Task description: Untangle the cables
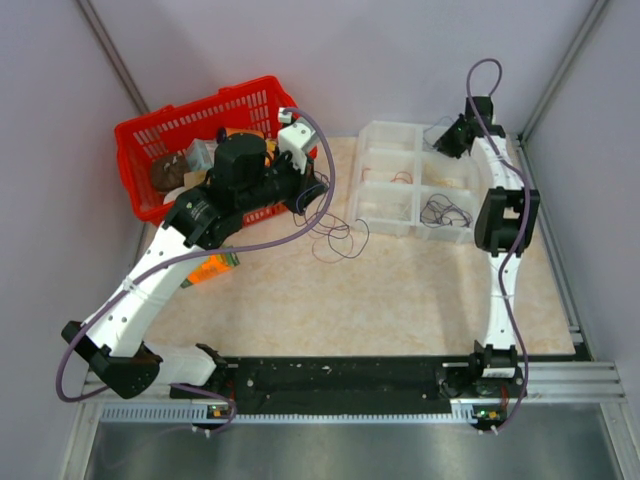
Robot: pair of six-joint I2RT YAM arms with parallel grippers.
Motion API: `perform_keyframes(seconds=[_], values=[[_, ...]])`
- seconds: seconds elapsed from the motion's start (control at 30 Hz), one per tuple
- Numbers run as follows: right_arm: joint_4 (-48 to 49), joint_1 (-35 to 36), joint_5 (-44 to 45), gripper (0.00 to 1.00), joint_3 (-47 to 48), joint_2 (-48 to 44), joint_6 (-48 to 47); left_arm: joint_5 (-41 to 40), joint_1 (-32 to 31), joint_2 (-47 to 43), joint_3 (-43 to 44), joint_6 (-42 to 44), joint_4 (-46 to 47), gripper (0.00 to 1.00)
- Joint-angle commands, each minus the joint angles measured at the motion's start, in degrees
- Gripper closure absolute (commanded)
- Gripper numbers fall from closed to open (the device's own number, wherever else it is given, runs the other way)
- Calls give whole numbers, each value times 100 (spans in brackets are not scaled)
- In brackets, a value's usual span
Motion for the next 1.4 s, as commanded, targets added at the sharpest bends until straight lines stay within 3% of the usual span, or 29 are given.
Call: perform_keyframes(seconds=[0.0,0.27,0.43,0.8,0.83,0.93,1.03,1.2,1.3,1.37], values=[[89,22,169,74,630,342,-550,23,29,-118,94,-72,134,100],[-148,22,204,38,-71,-755,-1236,233,38,-12,129,-64,134,100],[-842,14,283,20,156,-1187,-1703,488,29,41,24,-177,265,100],[-1634,-101,485,14,-35,-2028,-2053,726,38,-38,-292,-748,608,100],[-1616,-75,372,14,-176,-2240,-2150,726,38,-30,-328,-827,599,100],[-1450,92,-1223,17,-693,-2794,-2616,726,56,67,-398,-1056,599,100],[-609,566,-2841,18,-2192,-3838,-2600,691,152,269,-355,-1328,503,100],[2018,1392,-4635,14,-5094,-5667,-1802,1076,538,594,-293,-1846,353,100],[3653,1726,-5253,15,-6264,-6230,-835,1489,749,682,-468,-2120,545,100],[3929,2051,-5281,15,-6627,-6451,-648,1579,794,700,-548,-2260,669,100]])
